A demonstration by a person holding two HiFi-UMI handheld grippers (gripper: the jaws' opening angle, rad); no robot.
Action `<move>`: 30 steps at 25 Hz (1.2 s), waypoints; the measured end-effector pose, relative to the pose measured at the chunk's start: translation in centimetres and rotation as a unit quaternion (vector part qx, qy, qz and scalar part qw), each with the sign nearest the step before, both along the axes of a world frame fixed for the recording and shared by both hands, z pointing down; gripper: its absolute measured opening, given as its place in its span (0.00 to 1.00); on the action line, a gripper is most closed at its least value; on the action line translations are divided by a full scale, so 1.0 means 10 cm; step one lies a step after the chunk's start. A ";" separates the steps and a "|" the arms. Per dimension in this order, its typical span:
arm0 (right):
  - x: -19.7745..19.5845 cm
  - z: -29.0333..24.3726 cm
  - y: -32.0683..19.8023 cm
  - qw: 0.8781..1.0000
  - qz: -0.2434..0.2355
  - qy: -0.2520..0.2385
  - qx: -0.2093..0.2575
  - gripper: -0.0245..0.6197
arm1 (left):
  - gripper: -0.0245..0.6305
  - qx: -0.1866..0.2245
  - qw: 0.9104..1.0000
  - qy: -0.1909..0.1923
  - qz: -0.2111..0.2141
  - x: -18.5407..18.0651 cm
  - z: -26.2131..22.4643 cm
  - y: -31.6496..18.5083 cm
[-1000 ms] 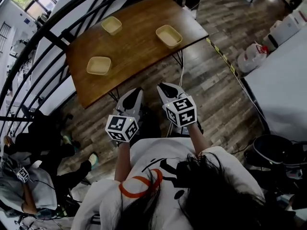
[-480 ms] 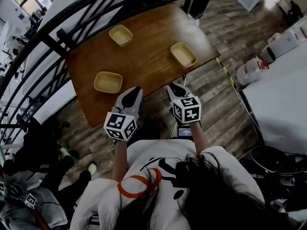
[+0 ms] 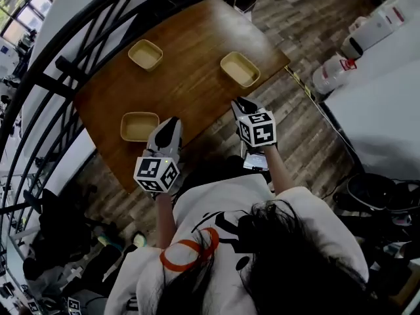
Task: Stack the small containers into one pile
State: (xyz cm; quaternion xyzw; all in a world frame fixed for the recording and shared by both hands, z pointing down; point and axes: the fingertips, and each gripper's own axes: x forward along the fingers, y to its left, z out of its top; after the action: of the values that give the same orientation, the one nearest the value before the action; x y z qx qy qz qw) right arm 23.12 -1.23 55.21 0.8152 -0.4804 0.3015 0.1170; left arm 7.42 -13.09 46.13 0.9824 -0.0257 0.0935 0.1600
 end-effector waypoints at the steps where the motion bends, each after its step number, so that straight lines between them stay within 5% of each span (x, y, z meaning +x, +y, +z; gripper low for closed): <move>1: 0.06 0.04 0.00 1.000 0.000 0.001 -0.008 0.18 | 0.04 -0.001 1.000 -0.003 0.002 0.03 0.02 -0.01; 11: 0.85 0.62 -0.19 0.994 -0.044 0.006 -0.103 0.24 | 0.04 -0.005 0.999 -0.018 -0.051 0.29 0.04 -0.17; 19: 1.19 1.13 -0.31 0.966 -0.141 0.012 -0.218 0.28 | 0.04 -0.007 0.991 -0.033 -0.129 0.47 0.09 -0.44; 21: 1.22 1.20 -0.31 0.958 -0.162 0.018 -0.237 0.23 | 0.04 -0.007 0.988 -0.036 -0.150 0.48 0.10 -0.50; 23: 1.23 1.23 -0.31 0.954 -0.177 0.017 -0.241 0.11 | 0.04 -0.007 0.984 -0.038 -0.172 0.46 0.12 -0.55; 30: 1.29 1.06 -0.40 0.944 -0.235 0.041 -0.228 0.11 | 0.04 -0.011 0.970 -0.047 -0.240 0.36 0.20 -0.59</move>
State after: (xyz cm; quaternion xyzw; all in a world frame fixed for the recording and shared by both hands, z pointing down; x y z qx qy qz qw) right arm 36.01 -5.18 65.83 0.6423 -0.5714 0.3337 0.3868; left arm 10.99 -19.01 48.11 0.9402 -0.2668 0.0990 0.1872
